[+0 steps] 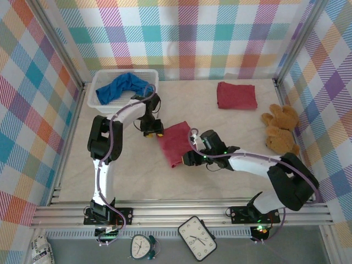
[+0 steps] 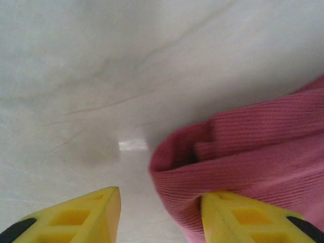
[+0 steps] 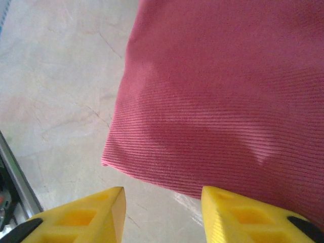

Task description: Fold and stack the tank tops

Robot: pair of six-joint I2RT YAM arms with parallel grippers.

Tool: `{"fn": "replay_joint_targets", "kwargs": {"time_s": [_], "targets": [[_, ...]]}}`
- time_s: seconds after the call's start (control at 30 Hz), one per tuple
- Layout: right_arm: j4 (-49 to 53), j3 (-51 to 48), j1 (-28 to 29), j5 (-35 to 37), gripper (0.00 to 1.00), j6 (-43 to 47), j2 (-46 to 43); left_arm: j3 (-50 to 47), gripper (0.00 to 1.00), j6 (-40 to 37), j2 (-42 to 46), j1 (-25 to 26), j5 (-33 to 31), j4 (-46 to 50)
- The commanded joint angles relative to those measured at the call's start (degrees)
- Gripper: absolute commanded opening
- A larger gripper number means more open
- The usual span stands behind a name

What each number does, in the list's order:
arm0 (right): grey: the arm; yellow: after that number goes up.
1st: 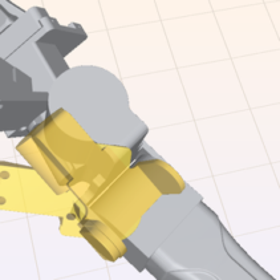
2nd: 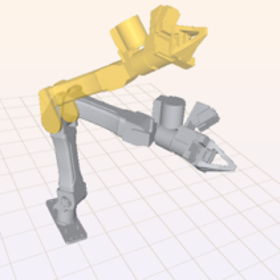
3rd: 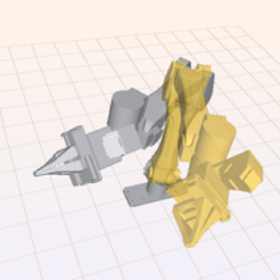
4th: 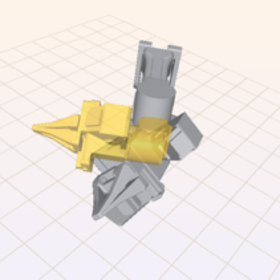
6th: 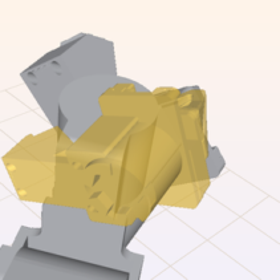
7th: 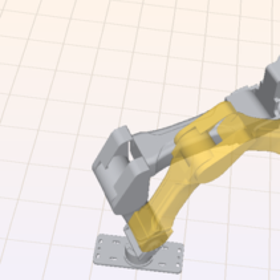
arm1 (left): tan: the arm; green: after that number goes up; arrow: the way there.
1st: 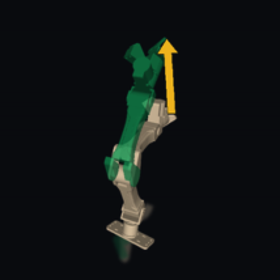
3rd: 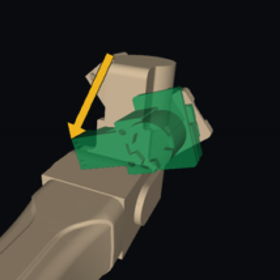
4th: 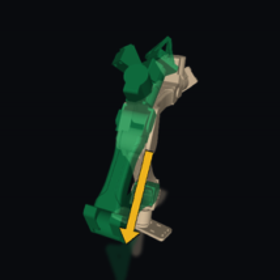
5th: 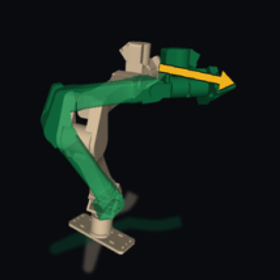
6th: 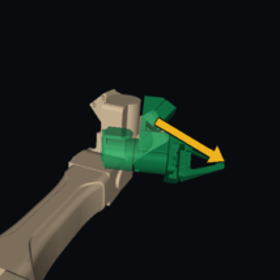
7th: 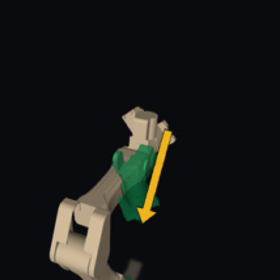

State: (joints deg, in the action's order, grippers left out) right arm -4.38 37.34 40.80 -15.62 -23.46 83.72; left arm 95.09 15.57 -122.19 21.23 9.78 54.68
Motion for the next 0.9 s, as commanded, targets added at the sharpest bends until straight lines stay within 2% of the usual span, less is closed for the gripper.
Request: {"fn": "replay_joint_targets", "kwargs": {"time_s": [0.0, 0.17, 0.33, 0.4, 0.6, 0.73, 0.87], "targets": [[-0.95, 1.75, -0.01, 4.03, 0.46, 1.13, 2.67, -2.15, 0.45, -0.54, 1.22, -0.13, -0.02, -2.54], [1.14, 2.35, -0.91, 6.35, 0.46, 2.47, 5.58, -3.75, 0.42, -0.49, 1.01, -0.1, 2.14, -2.38], [2.93, 3.27, -5.25, 5.37, 0.47, 5.0, 7.22, -7.87, 0.41, 1.91, 4.44, 1.53, 3.65, -2.22], [5.13, 4.8, -6.94, 4.35, 0.52, 5.73, 7.22, -11.43, 0.41, 4.05, 6.79, 2.2, 4.04, -3.76], [10.22, 5.82, -9.57, 4.67, 0.59, 7.62, 3.07, -23.36, 0.43, 11.71, 14.04, 4.24, 6.92, -11.33], [13.07, 5.04, -11.87, 3.06, 0.63, 5.27, -1.54, -29.08, 0.45, 16.83, 19.88, 7.19, 6.22, -15.33], [15.03, 3.9, -11.97, 0.0, 0.64, 0.39, -4.22, -30.6, 0.48, 16.65, 24.62, 7.9, 1.48, -14.04]]}}
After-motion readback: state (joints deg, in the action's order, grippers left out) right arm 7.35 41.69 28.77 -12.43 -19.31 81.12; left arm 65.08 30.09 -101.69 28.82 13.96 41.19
